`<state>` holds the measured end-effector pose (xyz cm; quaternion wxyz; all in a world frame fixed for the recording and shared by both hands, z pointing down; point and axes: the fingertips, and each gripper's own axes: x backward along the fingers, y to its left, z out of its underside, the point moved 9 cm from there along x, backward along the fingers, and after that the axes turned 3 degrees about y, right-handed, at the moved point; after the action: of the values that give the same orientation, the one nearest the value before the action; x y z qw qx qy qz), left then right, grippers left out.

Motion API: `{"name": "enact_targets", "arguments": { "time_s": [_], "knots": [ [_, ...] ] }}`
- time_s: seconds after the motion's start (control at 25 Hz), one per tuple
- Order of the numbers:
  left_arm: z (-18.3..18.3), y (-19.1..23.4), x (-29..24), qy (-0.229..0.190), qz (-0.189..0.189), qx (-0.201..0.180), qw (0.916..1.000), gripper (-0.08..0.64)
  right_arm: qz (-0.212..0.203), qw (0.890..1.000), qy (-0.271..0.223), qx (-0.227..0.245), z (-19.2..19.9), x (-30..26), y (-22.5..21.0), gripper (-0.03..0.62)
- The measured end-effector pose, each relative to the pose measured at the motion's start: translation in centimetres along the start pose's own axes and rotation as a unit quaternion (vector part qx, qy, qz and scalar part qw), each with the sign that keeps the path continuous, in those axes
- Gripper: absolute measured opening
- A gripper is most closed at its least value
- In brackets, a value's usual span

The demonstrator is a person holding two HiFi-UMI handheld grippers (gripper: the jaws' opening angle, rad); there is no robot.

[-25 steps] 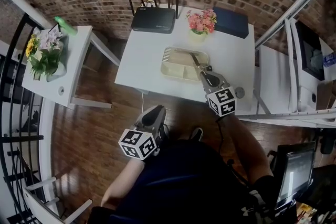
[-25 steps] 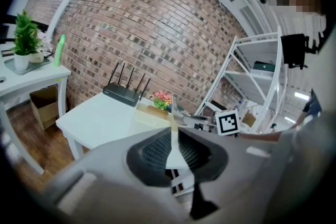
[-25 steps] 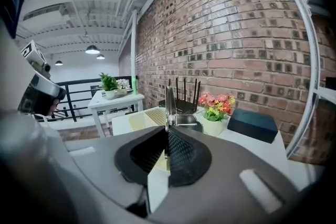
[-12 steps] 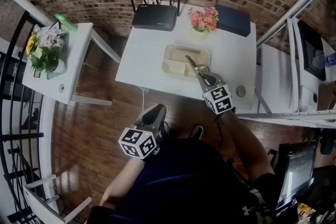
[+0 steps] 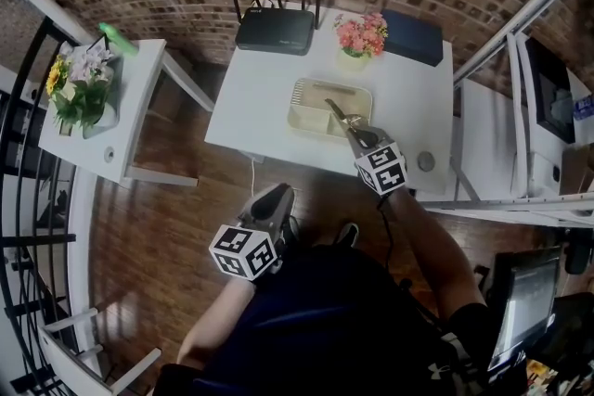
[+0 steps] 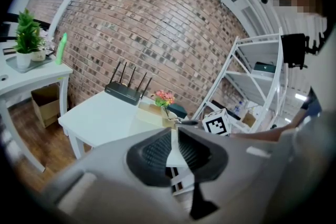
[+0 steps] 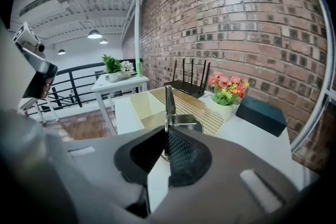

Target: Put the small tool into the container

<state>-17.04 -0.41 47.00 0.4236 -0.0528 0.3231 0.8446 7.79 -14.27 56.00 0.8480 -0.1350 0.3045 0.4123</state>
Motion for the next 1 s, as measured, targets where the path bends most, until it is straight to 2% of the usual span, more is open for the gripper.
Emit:
{"name": "enact_targets", "arguments": {
  "time_s": [0.44,0.68,1.0],
  "knots": [
    [0.2,0.4,0.3,0.001,-0.005,0.012,0.9999,0.038,-0.013,0.999,0.009,-0.046,-0.1,-0.3,-0.6,0.017],
    [0.4,0.4,0.4,0.002,-0.005,0.015,0.9999,0.037,-0.021,0.996,0.008,-0.082,-0.1,-0.3,-1.0,0.04],
    [0.4,0.4,0.2,0.004,-0.005,0.018,0.9998,0.037,-0.022,0.996,0.004,-0.085,-0.2,0.0,-0.9,0.073]
  ]
}}
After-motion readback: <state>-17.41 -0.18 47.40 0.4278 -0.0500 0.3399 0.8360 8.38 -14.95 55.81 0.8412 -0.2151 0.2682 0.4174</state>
